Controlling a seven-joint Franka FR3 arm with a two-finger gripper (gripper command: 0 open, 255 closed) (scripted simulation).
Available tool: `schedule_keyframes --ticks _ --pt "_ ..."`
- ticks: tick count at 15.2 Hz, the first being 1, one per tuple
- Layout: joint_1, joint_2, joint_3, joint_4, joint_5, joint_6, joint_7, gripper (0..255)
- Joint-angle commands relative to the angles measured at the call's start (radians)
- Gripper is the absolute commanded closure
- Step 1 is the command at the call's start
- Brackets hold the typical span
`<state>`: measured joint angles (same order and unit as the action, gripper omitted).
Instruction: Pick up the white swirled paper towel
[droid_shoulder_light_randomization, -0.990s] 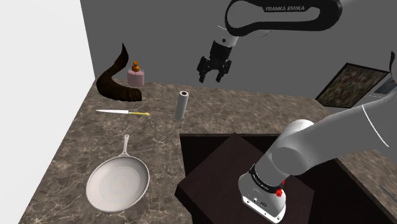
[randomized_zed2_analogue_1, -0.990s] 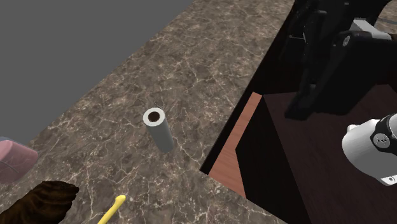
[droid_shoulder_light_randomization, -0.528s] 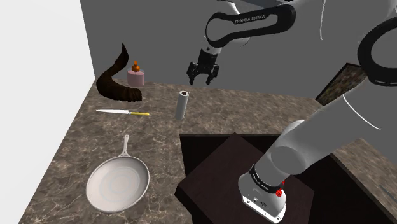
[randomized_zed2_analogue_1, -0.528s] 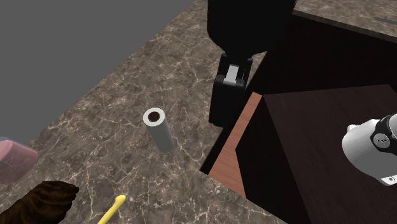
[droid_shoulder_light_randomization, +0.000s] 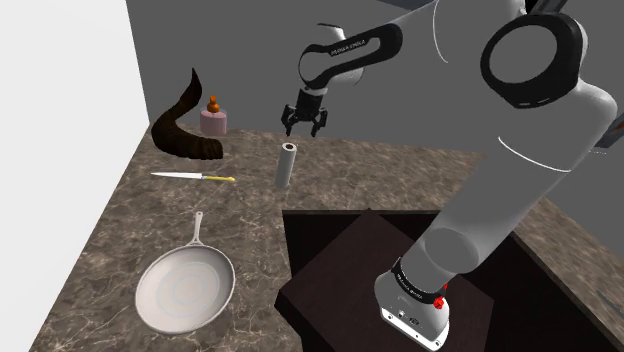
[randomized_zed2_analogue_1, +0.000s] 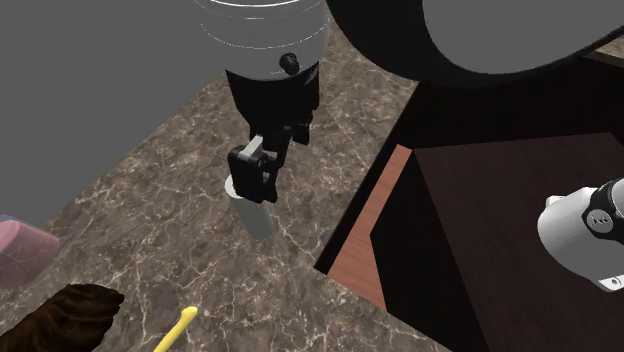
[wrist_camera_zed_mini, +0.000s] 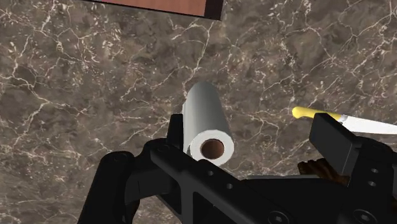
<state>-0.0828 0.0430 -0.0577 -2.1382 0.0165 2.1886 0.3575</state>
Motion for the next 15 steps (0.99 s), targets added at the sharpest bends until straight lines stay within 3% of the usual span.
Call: schedule_keyframes --ticks 1,11,15 --pt "-0.007 0.07 -0.007 0.038 -0.003 0.033 0.016 0" --pt "-0.043 0.422 -0.045 0.33 0.002 0.095 0.078 0" --pt "-0.044 0.454 -0.043 0.322 0.005 0.136 0.077 0"
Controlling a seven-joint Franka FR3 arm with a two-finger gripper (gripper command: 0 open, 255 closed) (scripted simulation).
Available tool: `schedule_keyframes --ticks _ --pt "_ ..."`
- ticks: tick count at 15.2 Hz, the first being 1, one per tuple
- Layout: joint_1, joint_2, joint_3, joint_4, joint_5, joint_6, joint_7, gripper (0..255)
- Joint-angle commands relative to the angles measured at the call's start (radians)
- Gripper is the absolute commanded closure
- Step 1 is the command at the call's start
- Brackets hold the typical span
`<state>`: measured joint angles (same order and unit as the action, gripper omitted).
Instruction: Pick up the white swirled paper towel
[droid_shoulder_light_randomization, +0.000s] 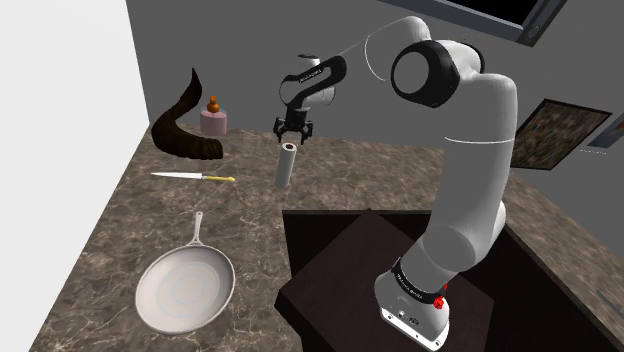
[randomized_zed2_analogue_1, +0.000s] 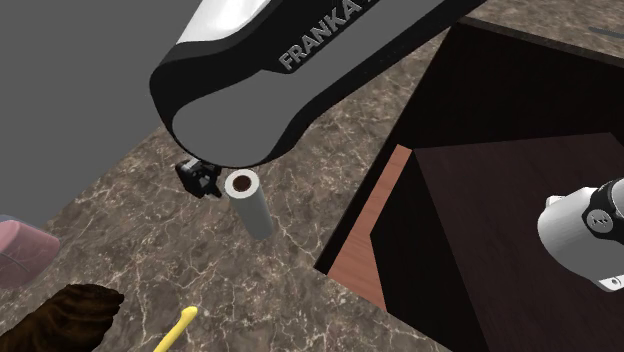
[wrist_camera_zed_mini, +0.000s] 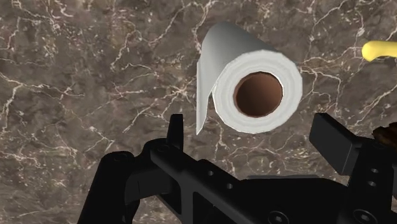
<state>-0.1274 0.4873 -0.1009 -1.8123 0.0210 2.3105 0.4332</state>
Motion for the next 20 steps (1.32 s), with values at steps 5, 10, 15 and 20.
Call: schedule_keyframes --ticks 5,10,15,20 --pt "-0.001 0.041 0.003 -0.009 0.004 0.05 0.0 0" --pt "-0.002 0.04 0.003 -0.012 0.004 0.052 0.0 255" --pt "-0.001 0.041 0.003 -0.009 0.004 0.05 0.0 255" --pt "0.001 -0.002 0.0 -0.002 0.0 0.0 0.001 255"
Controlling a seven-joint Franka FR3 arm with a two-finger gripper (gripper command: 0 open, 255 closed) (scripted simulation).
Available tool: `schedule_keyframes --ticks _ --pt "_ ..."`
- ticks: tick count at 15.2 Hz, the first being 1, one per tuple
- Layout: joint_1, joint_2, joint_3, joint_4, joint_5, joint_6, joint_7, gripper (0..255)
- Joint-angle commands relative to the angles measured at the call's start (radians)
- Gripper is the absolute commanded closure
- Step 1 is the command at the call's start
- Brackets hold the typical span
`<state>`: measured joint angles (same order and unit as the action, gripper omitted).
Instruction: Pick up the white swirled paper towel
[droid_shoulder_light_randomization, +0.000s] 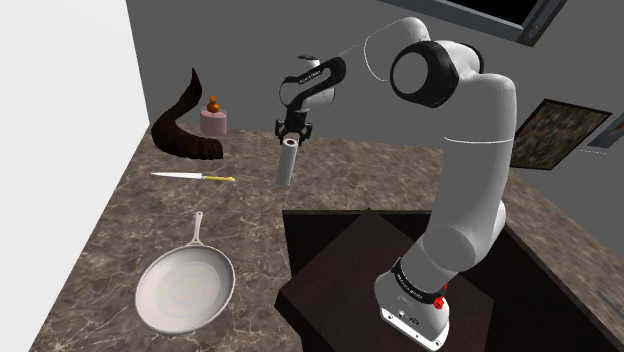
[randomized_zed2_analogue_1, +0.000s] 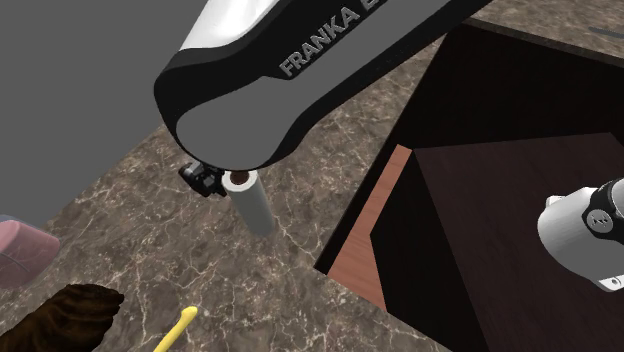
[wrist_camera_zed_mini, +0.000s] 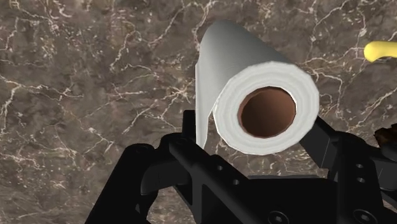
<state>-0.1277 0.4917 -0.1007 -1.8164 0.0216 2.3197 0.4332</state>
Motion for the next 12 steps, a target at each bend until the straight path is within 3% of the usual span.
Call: schedule_keyframes --ticks 1,12 --pt "0.002 -0.015 -0.001 0.004 -0.002 -0.019 0.002 255" --pt "0.005 -0.082 -0.005 0.035 -0.009 -0.116 0.004 255"
